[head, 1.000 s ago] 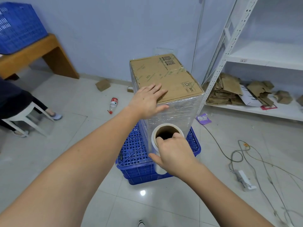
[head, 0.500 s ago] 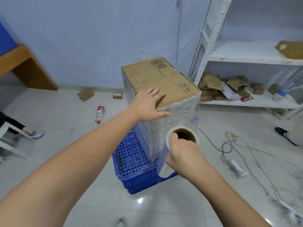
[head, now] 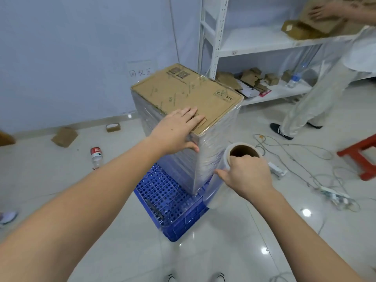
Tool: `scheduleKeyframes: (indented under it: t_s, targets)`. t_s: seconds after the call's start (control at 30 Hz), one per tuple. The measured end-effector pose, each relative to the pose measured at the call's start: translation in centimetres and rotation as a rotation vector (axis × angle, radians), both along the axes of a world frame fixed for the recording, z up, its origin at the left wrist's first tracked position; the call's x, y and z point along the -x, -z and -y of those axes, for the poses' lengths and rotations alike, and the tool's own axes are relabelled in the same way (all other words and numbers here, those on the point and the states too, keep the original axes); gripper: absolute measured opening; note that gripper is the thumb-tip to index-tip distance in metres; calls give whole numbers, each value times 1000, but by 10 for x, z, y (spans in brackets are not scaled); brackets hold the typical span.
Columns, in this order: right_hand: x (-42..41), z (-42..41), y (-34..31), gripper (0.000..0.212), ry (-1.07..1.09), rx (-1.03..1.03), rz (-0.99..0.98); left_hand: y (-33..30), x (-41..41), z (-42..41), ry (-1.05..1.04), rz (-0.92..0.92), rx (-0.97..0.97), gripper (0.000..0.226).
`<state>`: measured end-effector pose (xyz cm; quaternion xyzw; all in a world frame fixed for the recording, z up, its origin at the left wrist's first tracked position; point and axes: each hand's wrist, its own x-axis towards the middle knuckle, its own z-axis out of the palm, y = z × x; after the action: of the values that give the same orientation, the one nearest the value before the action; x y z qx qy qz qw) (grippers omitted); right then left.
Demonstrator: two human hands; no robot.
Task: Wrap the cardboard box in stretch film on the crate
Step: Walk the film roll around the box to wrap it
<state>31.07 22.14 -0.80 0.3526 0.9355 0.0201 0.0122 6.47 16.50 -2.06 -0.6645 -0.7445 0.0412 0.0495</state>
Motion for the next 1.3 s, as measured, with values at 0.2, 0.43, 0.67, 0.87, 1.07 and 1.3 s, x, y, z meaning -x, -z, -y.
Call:
scheduleKeyframes:
  t_s: [0.2, 0.43, 0.67, 0.87, 1.07, 1.3]
  targets:
    - [-8, 8, -5, 50, -248, -59, 3, 0, -4, -2, -6, -20, -16, 118]
    - [2, 28, 5, 42, -710, -58, -64, -1, -8, 2, -28, -25, -17, 119]
    - [16, 32, -5, 48, -804, -90, -39, -3, -10, -1, -34, -17, -29, 114]
    - [8, 51, -10, 50, -675, -109, -61, -3, -12, -3, -61, 0, -16, 116]
    - [4, 74, -14, 37, -442, -88, -150, -8, -15, -3, -85, 27, 12, 117]
    - [7, 88, -7, 39, -232, -15, -191, -16, -3, -6, 2, 31, 86, 120]
